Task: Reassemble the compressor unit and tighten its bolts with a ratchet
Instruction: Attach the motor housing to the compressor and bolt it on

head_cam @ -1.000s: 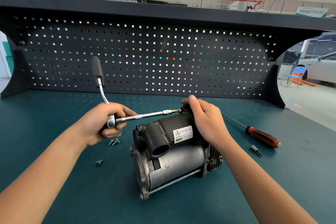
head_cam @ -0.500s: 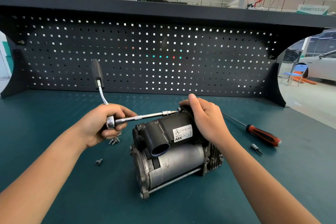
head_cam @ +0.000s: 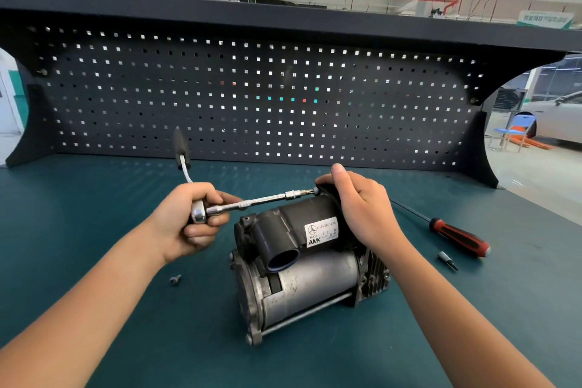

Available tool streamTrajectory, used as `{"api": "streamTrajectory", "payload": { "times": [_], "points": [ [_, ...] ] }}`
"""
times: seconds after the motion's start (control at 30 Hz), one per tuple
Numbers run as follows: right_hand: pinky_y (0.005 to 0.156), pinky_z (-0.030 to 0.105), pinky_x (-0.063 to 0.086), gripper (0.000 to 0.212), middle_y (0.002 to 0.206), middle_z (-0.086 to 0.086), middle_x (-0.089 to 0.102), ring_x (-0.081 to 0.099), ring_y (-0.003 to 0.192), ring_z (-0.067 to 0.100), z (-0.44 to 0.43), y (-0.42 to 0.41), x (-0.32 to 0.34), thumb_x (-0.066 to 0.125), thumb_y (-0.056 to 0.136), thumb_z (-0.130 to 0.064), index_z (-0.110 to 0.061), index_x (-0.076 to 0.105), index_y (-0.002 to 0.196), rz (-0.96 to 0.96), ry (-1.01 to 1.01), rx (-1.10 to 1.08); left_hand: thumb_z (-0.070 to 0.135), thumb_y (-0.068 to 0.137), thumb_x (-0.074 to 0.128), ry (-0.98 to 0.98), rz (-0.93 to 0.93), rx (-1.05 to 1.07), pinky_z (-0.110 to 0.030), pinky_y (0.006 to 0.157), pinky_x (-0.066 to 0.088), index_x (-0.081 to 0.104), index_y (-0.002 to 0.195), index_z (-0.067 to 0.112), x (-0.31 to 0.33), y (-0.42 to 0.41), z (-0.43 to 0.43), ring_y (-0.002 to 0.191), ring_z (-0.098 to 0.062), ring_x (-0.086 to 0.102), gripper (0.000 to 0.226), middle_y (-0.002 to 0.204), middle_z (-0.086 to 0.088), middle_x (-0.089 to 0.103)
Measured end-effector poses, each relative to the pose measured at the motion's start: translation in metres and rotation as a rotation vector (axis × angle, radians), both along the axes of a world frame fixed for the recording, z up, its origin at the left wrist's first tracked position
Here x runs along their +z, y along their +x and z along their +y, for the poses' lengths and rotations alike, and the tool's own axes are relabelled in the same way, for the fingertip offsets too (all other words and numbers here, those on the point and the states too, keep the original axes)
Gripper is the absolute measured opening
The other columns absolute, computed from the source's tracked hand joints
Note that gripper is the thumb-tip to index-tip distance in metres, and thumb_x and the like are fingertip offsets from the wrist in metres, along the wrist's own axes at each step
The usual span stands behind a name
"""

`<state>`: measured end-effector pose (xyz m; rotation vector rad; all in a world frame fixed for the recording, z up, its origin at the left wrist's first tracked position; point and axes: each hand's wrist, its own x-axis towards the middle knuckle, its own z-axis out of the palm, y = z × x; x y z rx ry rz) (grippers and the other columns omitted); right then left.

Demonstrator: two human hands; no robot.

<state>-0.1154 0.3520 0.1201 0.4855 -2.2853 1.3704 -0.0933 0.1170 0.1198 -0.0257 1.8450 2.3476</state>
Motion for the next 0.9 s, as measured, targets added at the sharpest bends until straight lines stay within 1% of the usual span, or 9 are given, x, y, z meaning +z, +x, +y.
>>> {"api": "streamTrajectory", "payload": {
  "times": [0.13, 0.33, 0.43, 0.53, 0.6, 0.7, 0.8, 0.87, 0.9],
  "points": [
    [0.086, 0.024, 0.041, 0.036, 0.09, -0.02, 0.066, 0.058, 0.097, 0.002, -0.001, 0.0, 0.0, 0.034, 0.097, -0.04, -0.037, 0.065, 0.079, 0.008, 0.012, -0.007, 0.017, 0.079, 0.039, 0.18, -0.085, 0.042, -0.003, 0.027, 0.015, 0.054, 0.073, 0.001, -0.008, -0.002, 0.008, 0.018, -0.003, 0.019, 0.023, 0.038, -0.001, 0.035],
    [0.079, 0.025, 0.043, 0.022, 0.085, -0.017, 0.066, 0.057, 0.089, 0.004, -0.001, -0.002, 0.002, 0.051, 0.091, -0.025, -0.023, 0.071, 0.082, 0.052, 0.127, -0.011, 0.025, 0.095, 0.04, -0.064, 0.201, 0.243, -0.009, 0.032, 0.019, 0.055, 0.082, 0.004, -0.016, 0.0, 0.012, 0.023, -0.008, 0.022, 0.029, 0.041, -0.004, 0.043],
    [0.077, 0.019, 0.038, 0.021, 0.084, -0.024, 0.06, 0.054, 0.09, 0.001, -0.002, -0.004, 0.003, 0.052, 0.09, -0.021, -0.027, 0.073, 0.087, 0.068, 0.179, -0.016, 0.011, 0.092, 0.048, -0.358, 0.592, 0.367, -0.015, 0.034, 0.025, 0.053, 0.073, 0.007, -0.024, 0.01, 0.013, 0.032, -0.012, 0.031, 0.021, 0.053, -0.008, 0.046],
    [0.076, 0.017, 0.038, 0.022, 0.084, -0.024, 0.06, 0.054, 0.09, 0.001, -0.003, -0.002, 0.004, 0.052, 0.09, -0.021, -0.027, 0.073, 0.089, 0.072, 0.183, -0.031, 0.019, 0.087, 0.049, -0.929, 1.111, 0.379, -0.017, 0.047, 0.036, 0.057, 0.075, 0.013, -0.026, 0.023, 0.008, 0.049, -0.01, 0.043, 0.016, 0.06, 0.0, 0.051],
    [0.079, 0.022, 0.039, 0.023, 0.086, -0.021, 0.061, 0.055, 0.093, 0.004, -0.003, 0.0, 0.006, 0.051, 0.09, -0.019, -0.026, 0.073, 0.089, 0.06, 0.184, -0.022, 0.023, 0.087, 0.045, -1.184, 1.263, 0.358, -0.021, 0.052, 0.04, 0.061, 0.08, 0.009, -0.026, 0.025, 0.003, 0.055, -0.013, 0.048, 0.023, 0.066, 0.005, 0.055],
    [0.096, 0.032, 0.037, 0.025, 0.092, -0.013, 0.065, 0.056, 0.099, 0.011, -0.001, 0.004, 0.013, 0.048, 0.09, -0.019, -0.024, 0.072, 0.091, 0.04, 0.283, -0.018, 0.033, 0.086, 0.044, -0.975, 1.092, 0.358, -0.012, 0.055, 0.039, 0.056, 0.082, 0.022, -0.026, 0.025, 0.006, 0.059, -0.005, 0.051, 0.017, 0.071, 0.007, 0.055],
    [0.112, 0.044, 0.008, 0.032, 0.088, -0.003, 0.065, 0.052, 0.096, 0.014, -0.009, 0.005, 0.03, 0.039, 0.092, -0.026, -0.018, 0.071, 0.087, 0.136, 0.714, -0.086, 0.038, 0.086, 0.039, -0.644, 0.889, 0.364, -0.011, 0.044, 0.035, 0.053, 0.082, 0.026, -0.025, 0.019, 0.012, 0.041, -0.004, 0.042, 0.019, 0.059, 0.005, 0.052],
    [0.1, 0.039, 0.03, 0.041, 0.078, 0.004, 0.063, 0.053, 0.082, 0.019, -0.028, 0.005, 0.039, 0.035, 0.095, -0.031, -0.009, 0.064, 0.076, 0.075, 0.813, 0.059, 0.046, 0.084, 0.036, -0.576, 0.855, 0.371, -0.015, 0.038, 0.032, 0.053, 0.082, 0.025, -0.019, 0.017, 0.011, 0.034, -0.006, 0.036, 0.027, 0.056, 0.006, 0.054],
    [0.081, 0.035, 0.039, 0.046, 0.07, 0.006, 0.059, 0.051, 0.071, 0.02, -0.038, 0.007, 0.042, 0.034, 0.096, -0.035, -0.008, 0.055, 0.066, 0.005, 0.825, 0.143, 0.051, 0.082, 0.035, -0.576, 0.863, 0.369, -0.016, 0.037, 0.032, 0.053, 0.082, 0.024, -0.017, 0.017, 0.011, 0.034, -0.007, 0.036, 0.032, 0.056, 0.006, 0.054]
  ]
}}
